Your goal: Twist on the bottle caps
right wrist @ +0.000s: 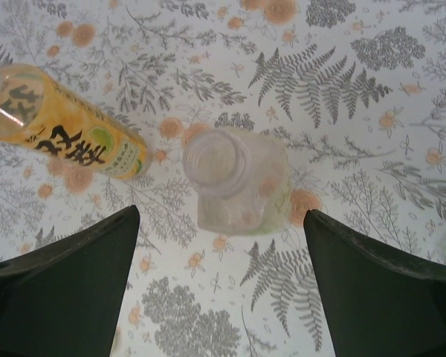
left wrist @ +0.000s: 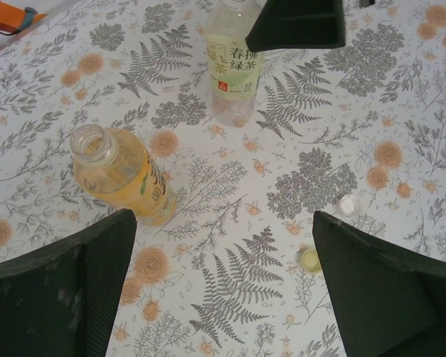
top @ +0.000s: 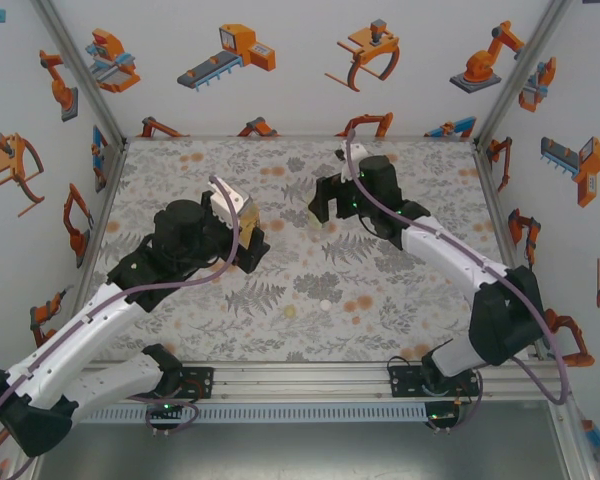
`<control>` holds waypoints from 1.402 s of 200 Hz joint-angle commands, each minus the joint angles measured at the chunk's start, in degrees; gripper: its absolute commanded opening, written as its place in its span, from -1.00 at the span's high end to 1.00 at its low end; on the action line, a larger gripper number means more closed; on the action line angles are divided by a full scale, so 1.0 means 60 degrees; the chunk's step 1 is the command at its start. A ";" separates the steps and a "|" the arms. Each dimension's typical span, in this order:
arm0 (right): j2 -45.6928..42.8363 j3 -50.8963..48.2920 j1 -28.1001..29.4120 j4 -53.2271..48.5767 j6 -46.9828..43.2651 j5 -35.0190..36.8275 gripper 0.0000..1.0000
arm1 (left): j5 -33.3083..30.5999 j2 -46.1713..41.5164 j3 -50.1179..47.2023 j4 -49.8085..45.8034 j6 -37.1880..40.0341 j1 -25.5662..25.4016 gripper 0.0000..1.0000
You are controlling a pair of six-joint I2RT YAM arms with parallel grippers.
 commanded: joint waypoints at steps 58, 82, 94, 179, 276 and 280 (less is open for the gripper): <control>0.1917 0.0386 0.0241 0.2672 0.0647 0.0784 -0.56 | 0.0501 -0.0315 0.0058 0.0045 -0.0458 0.0064 -0.87; 0.2201 0.0385 0.0292 0.2892 0.0654 0.0728 -0.41 | 0.0475 -0.0343 0.0087 -0.0097 -0.0454 0.0070 -0.87; 0.2241 0.0315 0.0313 0.2893 0.0622 0.0713 -0.32 | 0.0504 -0.0354 0.0086 -0.0145 -0.0439 0.0062 -0.87; 0.0584 -0.0146 0.0373 0.1622 0.0107 0.0837 0.14 | 0.1799 -0.0305 -0.0396 0.1223 -0.0156 0.0064 -0.84; -0.2950 -0.0586 0.0490 -0.0048 0.1235 -0.1506 0.36 | 0.4195 0.0812 -0.0910 0.4636 0.0707 0.0056 -0.89; -0.3048 -0.0576 0.0490 -0.0076 0.1315 -0.1682 0.36 | 0.4255 0.0877 -0.0898 0.4721 0.0781 0.0056 -0.90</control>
